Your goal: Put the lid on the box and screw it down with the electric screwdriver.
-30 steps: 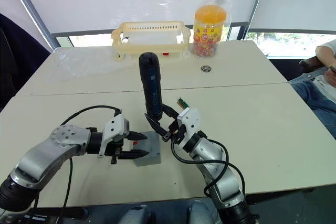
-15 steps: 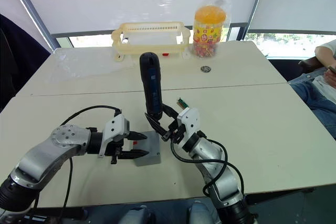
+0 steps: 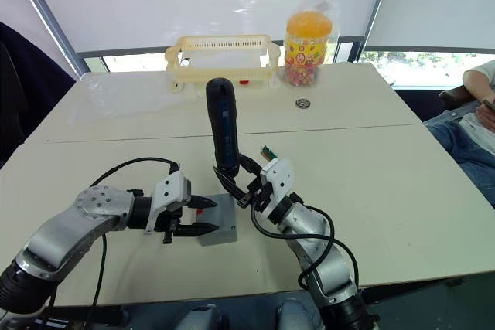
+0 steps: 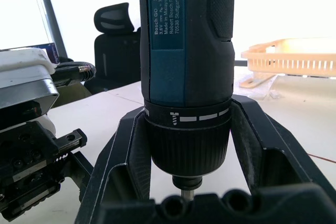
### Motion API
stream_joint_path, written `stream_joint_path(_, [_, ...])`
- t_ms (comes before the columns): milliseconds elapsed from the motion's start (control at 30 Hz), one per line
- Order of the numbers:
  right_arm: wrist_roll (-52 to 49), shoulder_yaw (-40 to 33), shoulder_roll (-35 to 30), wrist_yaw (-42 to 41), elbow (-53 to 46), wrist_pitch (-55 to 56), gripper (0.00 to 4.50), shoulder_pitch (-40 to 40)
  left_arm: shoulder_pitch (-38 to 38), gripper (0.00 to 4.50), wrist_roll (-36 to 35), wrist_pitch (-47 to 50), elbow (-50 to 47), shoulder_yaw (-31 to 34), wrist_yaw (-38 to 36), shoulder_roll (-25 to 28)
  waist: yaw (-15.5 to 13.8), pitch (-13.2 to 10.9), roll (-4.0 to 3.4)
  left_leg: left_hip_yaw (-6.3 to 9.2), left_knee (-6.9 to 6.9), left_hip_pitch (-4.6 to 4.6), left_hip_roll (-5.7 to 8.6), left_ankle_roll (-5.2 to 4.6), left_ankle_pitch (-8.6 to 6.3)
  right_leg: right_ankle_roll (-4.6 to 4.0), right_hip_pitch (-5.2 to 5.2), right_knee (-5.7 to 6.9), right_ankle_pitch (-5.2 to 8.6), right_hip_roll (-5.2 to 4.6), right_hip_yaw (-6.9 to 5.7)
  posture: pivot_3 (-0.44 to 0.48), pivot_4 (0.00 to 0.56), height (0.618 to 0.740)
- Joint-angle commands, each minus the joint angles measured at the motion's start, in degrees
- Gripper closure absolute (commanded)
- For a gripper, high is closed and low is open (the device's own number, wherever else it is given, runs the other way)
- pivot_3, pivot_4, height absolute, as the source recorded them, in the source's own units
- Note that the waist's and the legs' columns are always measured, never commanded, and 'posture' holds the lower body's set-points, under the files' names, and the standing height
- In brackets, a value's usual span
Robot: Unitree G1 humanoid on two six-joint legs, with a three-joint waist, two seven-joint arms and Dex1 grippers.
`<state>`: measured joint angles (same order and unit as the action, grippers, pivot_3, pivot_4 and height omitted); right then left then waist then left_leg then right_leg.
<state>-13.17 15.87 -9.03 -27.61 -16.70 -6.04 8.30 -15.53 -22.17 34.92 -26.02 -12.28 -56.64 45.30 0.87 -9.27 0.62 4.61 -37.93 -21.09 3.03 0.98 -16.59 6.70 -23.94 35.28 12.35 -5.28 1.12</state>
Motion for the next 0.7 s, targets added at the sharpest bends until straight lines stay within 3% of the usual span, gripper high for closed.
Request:
stream_joint_path(33, [0.0, 0.9, -0.7, -0.3, 2.5, -4.6, 2.73, -2.2, 1.7, 2.03, 1.5, 0.9, 0.8, -2.1, -0.9, 1.4, 0.0, 0.0, -0.03, 0.0, 0.03, 0.08, -0.01, -0.01, 0.0, -0.01, 0.08, -0.03, 0.01, 0.0, 0.0, 0.0, 0.15, 0.74])
stream_joint_path(200, [-0.4, 1.3, -0.7, -0.4, 1.7, -5.5, 2.73, -2.8, 2.5, 2.03, 1.9, 0.4, 0.7, -1.9, -1.0, 1.8, 0.0, 0.1, 0.06, 0.0, 0.57, 0.88, 0.0, -0.03, -0.03, -0.06, 0.66, -0.18, 0.53, -0.1, 0.0, 0.0, 0.15, 0.74])
stream_joint_path(700, [1.3, 2.2, -1.2, -1.1, 2.9, -3.9, 2.73, -2.7, 1.8, 2.03, 2.4, -0.1, 1.4, -2.1, -1.2, 2.3, 0.0, 0.2, 0.0, 0.07, 0.72, 0.94, -0.02, -0.03, -0.03, -0.09, 0.64, -0.17, 0.59, -0.09, -0.04, 0.0, 0.15, 0.74])
